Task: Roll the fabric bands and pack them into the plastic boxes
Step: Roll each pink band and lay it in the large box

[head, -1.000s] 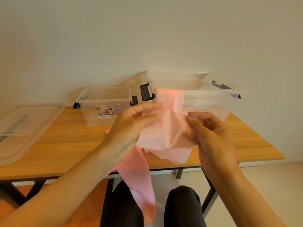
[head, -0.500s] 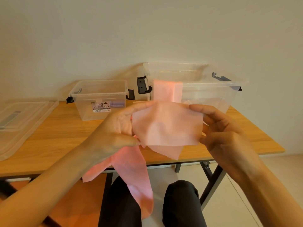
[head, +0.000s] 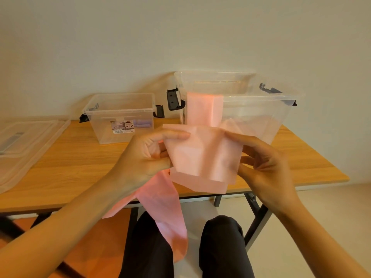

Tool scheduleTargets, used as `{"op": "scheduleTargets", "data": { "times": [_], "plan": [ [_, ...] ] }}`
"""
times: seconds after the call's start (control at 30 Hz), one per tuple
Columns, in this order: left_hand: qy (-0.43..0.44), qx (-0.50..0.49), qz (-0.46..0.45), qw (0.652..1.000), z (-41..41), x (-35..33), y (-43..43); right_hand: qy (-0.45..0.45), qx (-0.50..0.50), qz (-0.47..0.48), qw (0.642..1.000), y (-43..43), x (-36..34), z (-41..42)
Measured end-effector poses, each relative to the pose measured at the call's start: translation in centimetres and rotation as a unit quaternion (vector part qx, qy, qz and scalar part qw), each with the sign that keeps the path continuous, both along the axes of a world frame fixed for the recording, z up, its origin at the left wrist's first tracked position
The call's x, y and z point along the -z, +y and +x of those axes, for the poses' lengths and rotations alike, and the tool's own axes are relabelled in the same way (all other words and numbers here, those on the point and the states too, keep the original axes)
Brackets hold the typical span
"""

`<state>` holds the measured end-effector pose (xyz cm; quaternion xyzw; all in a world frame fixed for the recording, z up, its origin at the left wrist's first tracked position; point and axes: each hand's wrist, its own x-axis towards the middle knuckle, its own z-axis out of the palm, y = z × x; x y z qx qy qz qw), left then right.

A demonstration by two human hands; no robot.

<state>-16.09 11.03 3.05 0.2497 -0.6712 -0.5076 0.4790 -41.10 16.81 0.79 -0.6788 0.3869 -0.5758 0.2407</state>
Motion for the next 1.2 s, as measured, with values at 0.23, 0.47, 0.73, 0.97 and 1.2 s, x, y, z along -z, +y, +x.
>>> {"op": "scheduleTargets", "data": {
  "times": [0.23, 0.47, 0.73, 0.97, 1.2],
  "plan": [
    [-0.005, -0.022, -0.041, 0.999, 0.7, 1.6, 0.4, -0.079, -0.030, 0.018, 0.996, 1.0, 0.9, 0.4],
    [-0.020, -0.058, -0.046, 0.997, 1.1, 3.2, 1.3, -0.173, 0.010, 0.092, 0.981, 2.0, 1.8, 1.3],
    [0.065, -0.086, 0.059, 0.992, 0.5, 4.4, 2.4, -0.239, 0.040, 0.123, 0.962, 2.3, 2.2, 2.6],
    [0.081, -0.095, 0.087, 0.988, 1.0, 4.7, 3.0, -0.246, 0.060, 0.148, 0.956, 2.8, 2.8, 2.6],
    [0.096, -0.097, 0.170, 0.976, 0.6, 3.9, 4.0, -0.266, 0.072, 0.165, 0.947, 3.0, 2.6, 3.0]
  ]
}}
